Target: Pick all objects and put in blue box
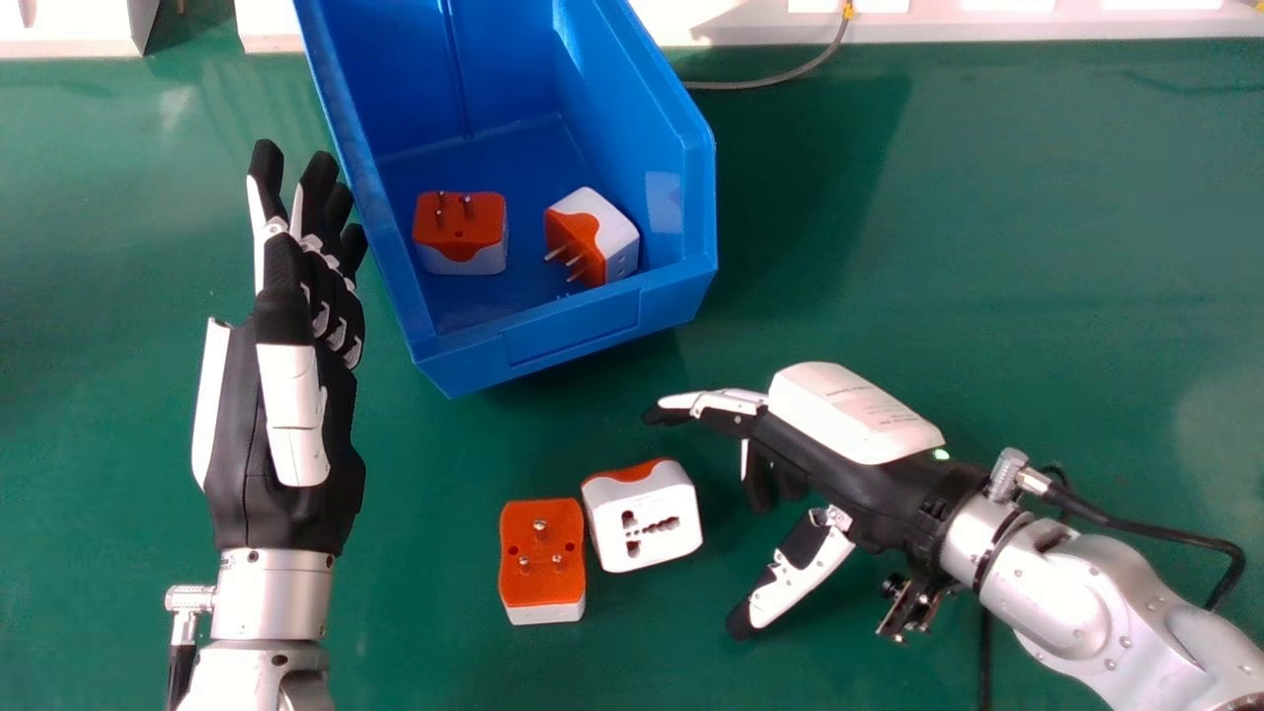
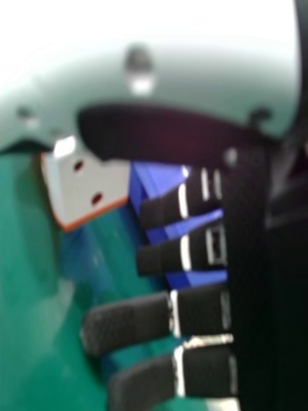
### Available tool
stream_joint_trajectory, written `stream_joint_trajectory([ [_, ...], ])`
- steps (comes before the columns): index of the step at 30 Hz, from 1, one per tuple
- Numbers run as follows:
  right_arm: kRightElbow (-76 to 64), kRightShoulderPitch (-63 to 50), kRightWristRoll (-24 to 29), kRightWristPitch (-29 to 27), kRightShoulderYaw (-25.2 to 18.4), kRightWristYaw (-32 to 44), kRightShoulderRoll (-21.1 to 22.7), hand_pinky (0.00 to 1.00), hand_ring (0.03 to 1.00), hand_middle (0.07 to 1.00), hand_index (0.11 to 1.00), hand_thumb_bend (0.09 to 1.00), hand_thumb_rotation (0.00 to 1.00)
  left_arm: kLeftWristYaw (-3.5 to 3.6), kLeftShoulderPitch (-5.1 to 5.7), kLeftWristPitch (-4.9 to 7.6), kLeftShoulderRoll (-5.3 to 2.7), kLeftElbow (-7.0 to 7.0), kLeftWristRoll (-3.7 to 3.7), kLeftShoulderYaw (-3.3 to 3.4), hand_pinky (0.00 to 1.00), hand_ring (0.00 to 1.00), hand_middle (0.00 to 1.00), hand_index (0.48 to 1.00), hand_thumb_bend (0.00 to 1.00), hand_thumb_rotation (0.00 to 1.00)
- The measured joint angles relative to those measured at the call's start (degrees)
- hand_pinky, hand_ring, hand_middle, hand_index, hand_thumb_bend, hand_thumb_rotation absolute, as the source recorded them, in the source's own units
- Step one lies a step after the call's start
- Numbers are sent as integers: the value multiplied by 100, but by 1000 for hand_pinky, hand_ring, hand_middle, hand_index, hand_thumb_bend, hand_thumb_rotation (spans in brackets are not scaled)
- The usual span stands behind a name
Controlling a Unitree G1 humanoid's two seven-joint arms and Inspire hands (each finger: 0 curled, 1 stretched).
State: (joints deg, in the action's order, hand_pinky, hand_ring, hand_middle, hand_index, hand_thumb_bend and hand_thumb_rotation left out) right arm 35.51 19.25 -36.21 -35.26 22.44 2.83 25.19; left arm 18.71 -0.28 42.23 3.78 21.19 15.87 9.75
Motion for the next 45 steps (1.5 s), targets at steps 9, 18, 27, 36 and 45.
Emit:
stream_joint_trajectory([
  [9, -11, 81, -50, 18, 101, -27, -37, 617, 767, 859, 871, 999, 247, -1, 0, 1, 1, 1, -1, 16, 1000, 1000, 1000, 1000, 875, 1000],
  [18, -667, 137, -2, -145, 165, 186, 6, 641, 776, 863, 881, 1000, 273, 2, -1, 7, 0, 2, -4, 7, 1000, 1000, 1000, 1000, 875, 1000],
  [27, -2242, -221, 697, 407, -334, 1246, 496, 629, 778, 858, 880, 1000, 289, 2, -10, 13, 0, 39, -14, 1, 1000, 1000, 1000, 1000, 869, 1000],
  [36, -2551, -282, 862, 541, -504, 1389, 501, 621, 756, 842, 863, 1000, 283, 2, -12, 11, 0, 41, -9, -5, 1000, 1000, 1000, 1000, 867, 1000],
  [45, -2472, -296, 859, 577, -472, 1461, 475, 614, 742, 831, 859, 1000, 272, 3, -12, 10, 0, 40, -3, -20, 1000, 1000, 1000, 1000, 869, 1000],
])
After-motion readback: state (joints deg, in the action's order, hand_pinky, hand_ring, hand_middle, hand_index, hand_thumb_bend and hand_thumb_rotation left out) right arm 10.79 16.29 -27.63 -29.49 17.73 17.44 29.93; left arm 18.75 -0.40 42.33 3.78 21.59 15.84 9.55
